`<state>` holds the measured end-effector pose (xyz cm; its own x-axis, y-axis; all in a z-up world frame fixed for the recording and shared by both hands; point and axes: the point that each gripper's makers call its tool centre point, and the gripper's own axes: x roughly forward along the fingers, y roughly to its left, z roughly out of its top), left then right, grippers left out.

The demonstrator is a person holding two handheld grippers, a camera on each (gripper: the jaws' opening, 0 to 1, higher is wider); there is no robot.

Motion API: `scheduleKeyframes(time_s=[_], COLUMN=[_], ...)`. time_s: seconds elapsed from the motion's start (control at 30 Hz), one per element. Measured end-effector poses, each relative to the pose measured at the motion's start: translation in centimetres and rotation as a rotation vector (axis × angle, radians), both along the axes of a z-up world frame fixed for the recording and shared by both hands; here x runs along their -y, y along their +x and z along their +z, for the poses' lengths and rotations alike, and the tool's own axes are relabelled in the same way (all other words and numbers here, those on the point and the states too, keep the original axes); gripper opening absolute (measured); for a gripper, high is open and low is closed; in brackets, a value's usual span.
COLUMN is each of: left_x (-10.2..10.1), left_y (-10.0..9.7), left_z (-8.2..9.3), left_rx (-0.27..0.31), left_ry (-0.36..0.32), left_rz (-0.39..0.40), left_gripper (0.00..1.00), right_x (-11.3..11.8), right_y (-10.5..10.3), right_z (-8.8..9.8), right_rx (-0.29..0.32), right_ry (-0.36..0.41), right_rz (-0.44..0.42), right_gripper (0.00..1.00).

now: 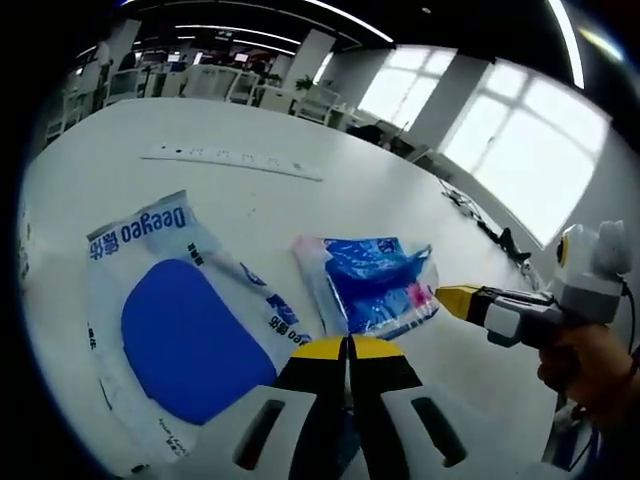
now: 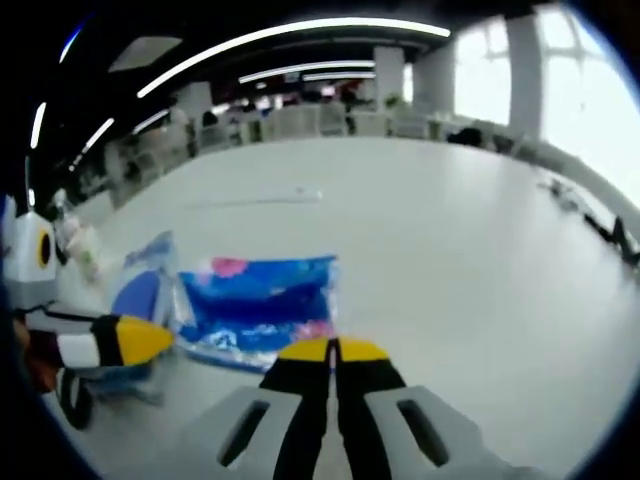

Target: Arrange the tabletop items into an orderly group along one side of the table until the central work area is clear of visible clutter.

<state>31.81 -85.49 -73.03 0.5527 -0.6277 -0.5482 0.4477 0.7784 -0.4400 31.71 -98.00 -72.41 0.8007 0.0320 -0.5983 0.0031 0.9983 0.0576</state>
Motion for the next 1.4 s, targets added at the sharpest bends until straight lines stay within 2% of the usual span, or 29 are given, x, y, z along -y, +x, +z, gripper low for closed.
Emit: scheduleKeyframes(time_s=[0.6, 0.7, 0.77, 0.97, 1.13, 1.23, 1.4], left_x=[-0.2, -0.2, -0.3, -0.3, -0.7, -0.8, -1.8], left_y=[0.3, 0.3, 0.5, 0.7, 0.6, 0.9, 2.0], left_z=[-0.1, -0.1, 0.4, 1.0, 1.6, 2.4, 3.4], left_rx=[0.001, 0.01, 0.038, 0.052, 0.066, 0.098, 0.13], left_ry=[-0.001, 0.005, 0.01, -0.006, -0.016, -0.026, -0.027], left_rz=[0.019, 0.013, 0.01, 0.01, 0.013, -0.004, -0.007], left_gripper=[0.03, 0.04, 0.07, 0.13, 0.24, 0.3, 0.37], right_x=[0.0, 0.0, -0.1, 0.1, 0.2, 0.1, -0.7], right_y=[-0.1, -0.2, -0.3, 0.0, 0.4, 0.4, 0.0], right_z=[-0.1, -0.3, -0.4, 0.3, 1.5, 1.9, 2.3], right_rx=[-0.009, -0.02, -0.024, 0.004, 0.043, 0.036, 0.024], right_ry=[0.004, 0.0, 0.0, 0.017, 0.027, 0.036, 0.049], right_rz=[-0.011, -0.009, -0.008, -0.042, -0.08, -0.097, -0.088], right_gripper=[0.0, 0.0, 0.01, 0.14, 0.34, 0.46, 0.5])
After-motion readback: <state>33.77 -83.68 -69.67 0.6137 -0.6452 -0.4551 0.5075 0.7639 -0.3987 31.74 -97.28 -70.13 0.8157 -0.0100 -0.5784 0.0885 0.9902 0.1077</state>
